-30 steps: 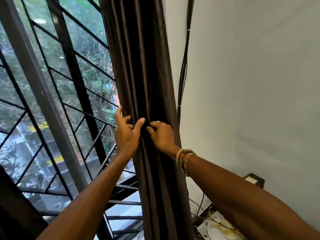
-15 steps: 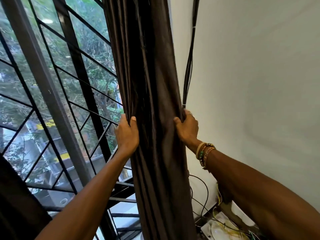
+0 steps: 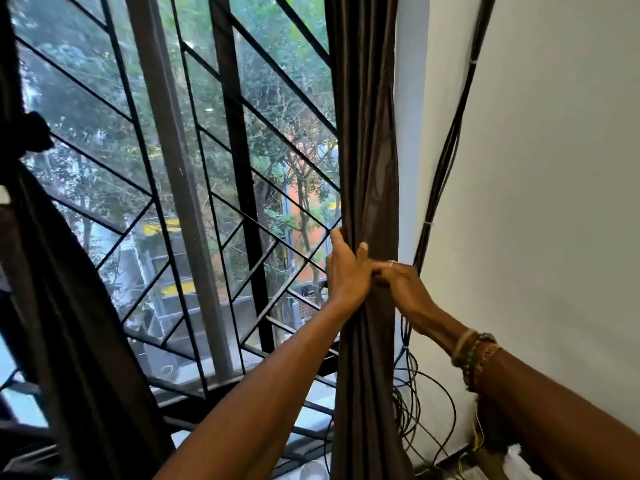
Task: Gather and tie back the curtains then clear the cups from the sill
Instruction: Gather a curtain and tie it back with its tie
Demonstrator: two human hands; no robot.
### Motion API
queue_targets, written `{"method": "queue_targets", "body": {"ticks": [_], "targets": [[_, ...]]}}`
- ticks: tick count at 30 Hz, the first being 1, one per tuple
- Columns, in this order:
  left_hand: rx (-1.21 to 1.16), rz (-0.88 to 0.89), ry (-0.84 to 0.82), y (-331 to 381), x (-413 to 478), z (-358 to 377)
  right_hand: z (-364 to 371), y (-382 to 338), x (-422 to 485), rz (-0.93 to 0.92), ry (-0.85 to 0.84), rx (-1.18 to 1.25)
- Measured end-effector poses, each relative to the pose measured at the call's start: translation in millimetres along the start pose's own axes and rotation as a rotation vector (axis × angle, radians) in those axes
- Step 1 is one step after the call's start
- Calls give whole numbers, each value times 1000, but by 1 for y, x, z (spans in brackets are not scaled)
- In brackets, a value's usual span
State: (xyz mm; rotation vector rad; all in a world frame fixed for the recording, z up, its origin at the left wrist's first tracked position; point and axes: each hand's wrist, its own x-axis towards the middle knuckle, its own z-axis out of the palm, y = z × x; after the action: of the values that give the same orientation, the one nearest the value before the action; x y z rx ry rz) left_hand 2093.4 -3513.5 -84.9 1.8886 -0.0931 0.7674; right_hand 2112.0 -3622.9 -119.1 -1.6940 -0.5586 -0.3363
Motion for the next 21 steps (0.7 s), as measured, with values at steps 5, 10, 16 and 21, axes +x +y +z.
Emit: {"method": "queue_targets", "body": {"ticks": [5,10,16,21], "targets": [[86,85,33,-5,0,3,-22,11,34,185,458,-21],[-2,152,18,-11,-1,8,-36,6,74,396,403,352],[-159,72,-19,-27,14,-2,-36,14,102,457,-112,594],[-302,-103,33,-37,35,-19,-18,22,101,545,-372,760]]}}
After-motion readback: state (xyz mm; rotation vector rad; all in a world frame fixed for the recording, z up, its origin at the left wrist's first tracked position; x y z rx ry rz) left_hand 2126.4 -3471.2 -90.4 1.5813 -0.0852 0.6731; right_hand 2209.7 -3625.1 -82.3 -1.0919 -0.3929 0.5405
